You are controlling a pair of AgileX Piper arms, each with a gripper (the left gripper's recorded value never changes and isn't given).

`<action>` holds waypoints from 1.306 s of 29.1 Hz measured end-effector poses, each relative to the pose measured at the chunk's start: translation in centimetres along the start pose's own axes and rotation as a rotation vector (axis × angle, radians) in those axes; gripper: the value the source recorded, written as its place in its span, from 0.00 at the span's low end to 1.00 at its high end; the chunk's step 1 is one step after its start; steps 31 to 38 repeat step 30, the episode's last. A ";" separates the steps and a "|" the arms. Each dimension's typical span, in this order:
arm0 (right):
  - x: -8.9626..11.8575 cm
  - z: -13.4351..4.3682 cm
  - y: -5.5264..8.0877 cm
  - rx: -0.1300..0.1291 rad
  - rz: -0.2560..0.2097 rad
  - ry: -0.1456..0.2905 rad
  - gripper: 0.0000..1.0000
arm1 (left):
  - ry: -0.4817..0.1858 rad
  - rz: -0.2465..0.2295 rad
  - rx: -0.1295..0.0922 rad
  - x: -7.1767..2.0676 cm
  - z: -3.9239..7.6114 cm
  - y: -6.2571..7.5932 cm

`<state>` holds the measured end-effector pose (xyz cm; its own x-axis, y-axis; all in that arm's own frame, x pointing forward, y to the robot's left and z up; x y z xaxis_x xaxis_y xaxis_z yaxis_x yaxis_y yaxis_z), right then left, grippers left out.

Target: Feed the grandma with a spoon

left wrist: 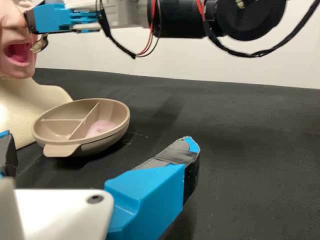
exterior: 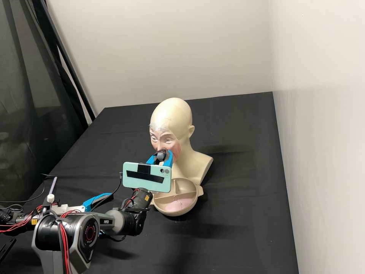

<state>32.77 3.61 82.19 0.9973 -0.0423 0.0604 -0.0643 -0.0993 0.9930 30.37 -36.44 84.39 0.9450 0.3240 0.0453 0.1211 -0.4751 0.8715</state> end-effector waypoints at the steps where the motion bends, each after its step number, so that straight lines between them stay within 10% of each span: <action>1: 0.0 0.0 0.0 0.000 -0.001 -0.001 0.00 | 0.006 0.001 0.001 0.00 0.0 0.0; 12: -2.2 1.1 -0.8 -0.013 0.004 -0.004 0.00 | 0.044 0.031 0.069 -0.14 0.5 0.0; 20: -3.4 0.4 -1.1 -0.027 0.039 0.066 0.00 | 0.028 0.162 0.029 -0.64 0.5 0.4; 25: -3.9 0.8 -1.3 -0.021 0.041 0.046 0.00 | 0.027 0.159 -0.005 -0.87 0.4 0.1; 38: -4.4 0.8 -1.2 -0.021 0.042 0.044 0.00 | 0.027 0.159 -0.006 -0.87 0.4 0.1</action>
